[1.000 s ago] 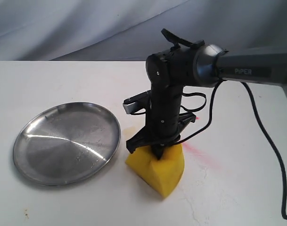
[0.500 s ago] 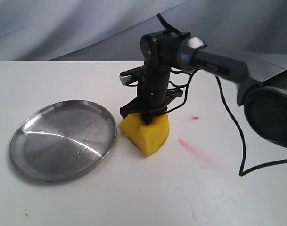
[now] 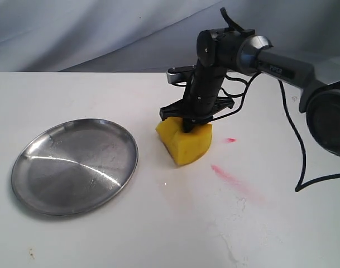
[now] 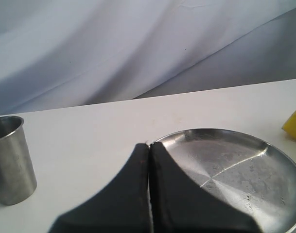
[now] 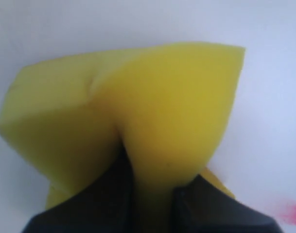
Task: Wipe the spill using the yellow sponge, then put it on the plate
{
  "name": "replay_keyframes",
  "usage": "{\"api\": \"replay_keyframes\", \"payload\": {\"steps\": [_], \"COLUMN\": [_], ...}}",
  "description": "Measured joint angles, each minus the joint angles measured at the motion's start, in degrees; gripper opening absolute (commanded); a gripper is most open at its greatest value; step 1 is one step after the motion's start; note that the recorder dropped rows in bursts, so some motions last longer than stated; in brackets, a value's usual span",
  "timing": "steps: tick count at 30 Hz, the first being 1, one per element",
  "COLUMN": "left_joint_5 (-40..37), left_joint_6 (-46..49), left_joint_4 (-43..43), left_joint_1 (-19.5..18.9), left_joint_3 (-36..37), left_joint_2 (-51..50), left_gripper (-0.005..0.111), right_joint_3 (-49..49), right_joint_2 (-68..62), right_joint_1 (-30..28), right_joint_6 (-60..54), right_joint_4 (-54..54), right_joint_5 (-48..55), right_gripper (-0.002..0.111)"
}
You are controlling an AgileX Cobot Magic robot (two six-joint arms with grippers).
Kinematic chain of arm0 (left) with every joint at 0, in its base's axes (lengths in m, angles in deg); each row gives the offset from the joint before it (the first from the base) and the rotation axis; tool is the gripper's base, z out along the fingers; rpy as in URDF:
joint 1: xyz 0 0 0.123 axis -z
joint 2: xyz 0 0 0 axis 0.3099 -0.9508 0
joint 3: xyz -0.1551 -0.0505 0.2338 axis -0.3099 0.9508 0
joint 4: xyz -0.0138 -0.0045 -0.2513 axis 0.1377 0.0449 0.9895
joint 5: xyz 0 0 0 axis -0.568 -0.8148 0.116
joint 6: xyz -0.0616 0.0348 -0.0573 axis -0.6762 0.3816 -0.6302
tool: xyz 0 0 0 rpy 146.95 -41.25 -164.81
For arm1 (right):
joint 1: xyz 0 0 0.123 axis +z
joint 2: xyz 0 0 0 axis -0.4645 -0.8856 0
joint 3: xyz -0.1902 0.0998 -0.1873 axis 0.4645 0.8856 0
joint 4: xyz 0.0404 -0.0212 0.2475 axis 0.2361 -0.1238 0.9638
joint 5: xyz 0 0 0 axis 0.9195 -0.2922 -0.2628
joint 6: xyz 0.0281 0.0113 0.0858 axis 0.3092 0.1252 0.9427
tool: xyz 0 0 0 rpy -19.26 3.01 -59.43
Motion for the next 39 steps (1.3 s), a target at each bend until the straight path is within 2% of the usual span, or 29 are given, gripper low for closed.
{"api": "replay_keyframes", "payload": {"steps": [6,17,20,24,30,39], "left_joint_5": [0.0,0.0,0.0,0.0,0.0,0.0], "left_joint_6": [0.0,0.0,0.0,0.0,0.0,0.0], "left_joint_4": [0.0,0.0,0.0,0.0,0.0,0.0], "left_joint_1": [0.0,0.0,0.0,0.0,0.0,0.0], "left_joint_3": [0.0,0.0,0.0,0.0,0.0,0.0], "left_joint_2": [0.0,0.0,0.0,0.0,0.0,0.0], "left_gripper": [0.0,0.0,0.0,0.0,0.0,0.0], "right_joint_3": [2.21,31.1,36.69,38.48,32.14,5.43], "right_joint_2": [1.43,17.63,21.29,22.58,18.08,3.08], "right_joint_1": [1.98,6.76,7.79,8.18,8.18,6.45], "right_joint_6": [-5.73,-8.37,-7.53,-5.2,-3.53,1.07], "right_joint_4": [-1.45,0.06,-0.03,-0.03,-1.68,-5.88], "right_joint_5": [1.01,0.76,-0.67,-3.15,-2.82,5.21], "right_gripper": [0.0,0.0,0.0,0.0,0.0,0.0]}}
